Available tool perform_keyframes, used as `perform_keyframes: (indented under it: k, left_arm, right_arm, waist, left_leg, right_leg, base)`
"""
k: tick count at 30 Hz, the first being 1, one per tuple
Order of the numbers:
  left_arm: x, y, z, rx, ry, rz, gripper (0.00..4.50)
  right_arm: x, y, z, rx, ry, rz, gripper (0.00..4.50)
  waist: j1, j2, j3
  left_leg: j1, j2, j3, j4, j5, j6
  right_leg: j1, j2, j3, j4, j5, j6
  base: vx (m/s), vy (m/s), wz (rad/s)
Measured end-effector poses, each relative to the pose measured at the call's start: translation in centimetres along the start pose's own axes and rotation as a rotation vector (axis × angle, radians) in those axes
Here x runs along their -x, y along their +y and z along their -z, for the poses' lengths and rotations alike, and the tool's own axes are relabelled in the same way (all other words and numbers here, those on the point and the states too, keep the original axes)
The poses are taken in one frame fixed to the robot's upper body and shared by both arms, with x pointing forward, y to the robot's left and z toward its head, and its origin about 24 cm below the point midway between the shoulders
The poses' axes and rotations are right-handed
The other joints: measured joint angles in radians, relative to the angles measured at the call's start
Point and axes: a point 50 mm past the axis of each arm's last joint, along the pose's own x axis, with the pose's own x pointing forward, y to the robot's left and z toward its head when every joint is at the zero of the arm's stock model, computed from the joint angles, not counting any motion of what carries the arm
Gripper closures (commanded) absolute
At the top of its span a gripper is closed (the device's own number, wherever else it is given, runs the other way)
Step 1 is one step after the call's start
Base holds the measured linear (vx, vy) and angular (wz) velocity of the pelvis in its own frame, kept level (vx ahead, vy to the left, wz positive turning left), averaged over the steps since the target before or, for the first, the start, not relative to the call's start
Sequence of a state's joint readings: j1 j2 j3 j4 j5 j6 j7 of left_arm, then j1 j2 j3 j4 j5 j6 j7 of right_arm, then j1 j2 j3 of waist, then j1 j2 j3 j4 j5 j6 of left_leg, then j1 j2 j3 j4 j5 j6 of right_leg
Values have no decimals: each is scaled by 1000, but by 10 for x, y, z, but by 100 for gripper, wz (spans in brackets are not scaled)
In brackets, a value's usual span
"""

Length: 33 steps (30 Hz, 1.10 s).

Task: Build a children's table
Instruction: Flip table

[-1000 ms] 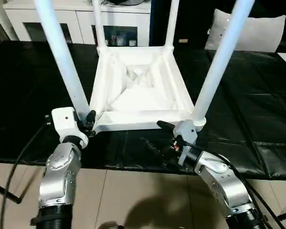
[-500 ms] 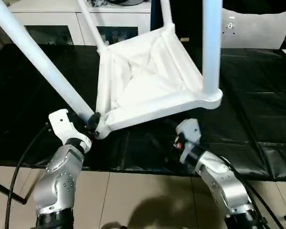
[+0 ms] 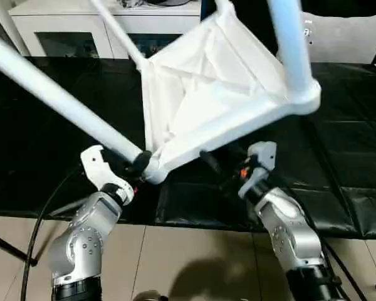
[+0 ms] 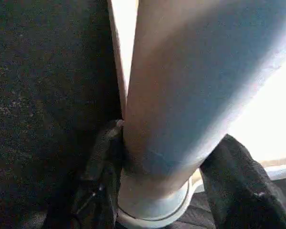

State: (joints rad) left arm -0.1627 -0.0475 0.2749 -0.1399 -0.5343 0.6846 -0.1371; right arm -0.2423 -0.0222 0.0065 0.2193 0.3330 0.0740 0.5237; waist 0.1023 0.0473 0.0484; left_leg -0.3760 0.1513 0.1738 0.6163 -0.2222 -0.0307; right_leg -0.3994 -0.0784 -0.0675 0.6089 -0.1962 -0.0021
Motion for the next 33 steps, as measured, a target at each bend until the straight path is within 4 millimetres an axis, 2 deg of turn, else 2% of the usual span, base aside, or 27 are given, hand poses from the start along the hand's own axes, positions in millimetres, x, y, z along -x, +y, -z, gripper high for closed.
perform_keyframes:
  k: [5, 19, 21, 28, 31, 33]
  left_arm:
    - [0, 0, 0, -17, 11, 5, 247]
    - [1, -1, -2, -116, 33, 28, 247]
    - [1, -2, -2, -146, 32, 37, 247]
    - [3, -3, 0, -219, 31, 56, 247]
    - [4, -3, 0, -249, 29, 60, 247]
    - [4, -3, -1, -274, 28, 62, 247]
  right_arm:
    - [-9, -4, -2, -32, -12, 34, 0]
    - [-37, -15, -7, -263, -100, 122, 0]
    - [-41, -19, -10, -313, -112, 135, 30]
    - [-44, -26, -10, -455, -126, 158, 79]
    - [-45, -28, -8, -502, -128, 164, 83]
    - [-45, -29, -7, -548, -131, 164, 112]
  waist:
    - [-1, 0, 0]
    - [-3, 0, 0]
    - [-4, -1, 1]
    - [-11, -2, 1]
    - [-12, -6, 3]
    - [-13, -8, 4]
  left_leg:
    - [0, 0, 0, 0, 0, 0]
    - [-2, 0, 0, 0, 3, 5]
    - [-4, 0, 0, 0, 4, 6]
    - [-9, 0, 1, 1, 6, 9]
    - [-9, 1, 1, 1, 6, 10]
    - [-9, 1, 1, 2, 7, 10]
  right_leg:
    - [0, 0, 0, 0, 0, -1]
    - [-3, 0, 0, 2, 1, -1]
    - [-4, 0, 0, 2, 1, -1]
    - [-9, 0, -1, 2, 1, -2]
    - [-9, 0, -1, 3, 1, -2]
    - [-10, 0, -1, 4, 1, -2]
  base:
    - [0, 0, 0]
    - [0, 0, 0]
    - [0, 0, 0]
    - [0, 0, 0]
    - [0, 0, 0]
    - [0, 0, 0]
